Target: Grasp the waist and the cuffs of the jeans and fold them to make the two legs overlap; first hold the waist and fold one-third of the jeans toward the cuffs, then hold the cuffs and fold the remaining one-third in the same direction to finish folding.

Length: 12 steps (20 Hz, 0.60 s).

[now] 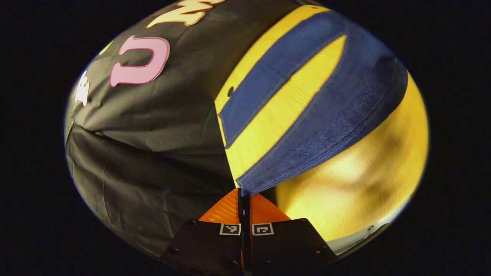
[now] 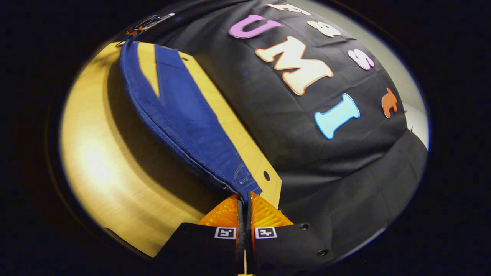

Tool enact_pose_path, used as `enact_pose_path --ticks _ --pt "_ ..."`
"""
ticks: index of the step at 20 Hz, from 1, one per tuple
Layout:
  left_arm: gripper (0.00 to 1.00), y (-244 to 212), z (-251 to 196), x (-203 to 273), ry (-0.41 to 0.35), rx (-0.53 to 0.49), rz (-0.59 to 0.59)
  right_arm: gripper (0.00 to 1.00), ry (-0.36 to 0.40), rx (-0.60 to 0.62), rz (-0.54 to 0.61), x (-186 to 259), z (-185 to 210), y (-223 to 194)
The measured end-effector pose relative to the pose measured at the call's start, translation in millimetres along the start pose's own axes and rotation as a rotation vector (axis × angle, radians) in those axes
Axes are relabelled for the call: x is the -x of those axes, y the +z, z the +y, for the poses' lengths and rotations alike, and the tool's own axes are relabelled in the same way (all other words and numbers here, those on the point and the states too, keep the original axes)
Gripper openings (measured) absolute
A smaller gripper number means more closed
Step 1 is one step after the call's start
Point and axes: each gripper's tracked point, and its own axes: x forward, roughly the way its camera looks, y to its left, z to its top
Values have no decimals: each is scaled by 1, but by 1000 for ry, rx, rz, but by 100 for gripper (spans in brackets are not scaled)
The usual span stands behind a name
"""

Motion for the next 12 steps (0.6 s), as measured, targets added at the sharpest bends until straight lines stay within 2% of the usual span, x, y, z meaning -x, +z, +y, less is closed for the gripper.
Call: enact_pose_path --ticks 3,6,8,12 --pt "0 15 15 9 0 142 -30 4 -58 -65 5 -15 -12 23" --pt "0 34 23 15 -45 247 -72 4 -106 -120 37 -38 -24 35" --pt "0 43 26 27 -52 266 -94 4 -131 -160 55 -56 -29 44" --pt "0 51 23 35 -65 237 -121 4 -154 -188 94 -98 -35 57"
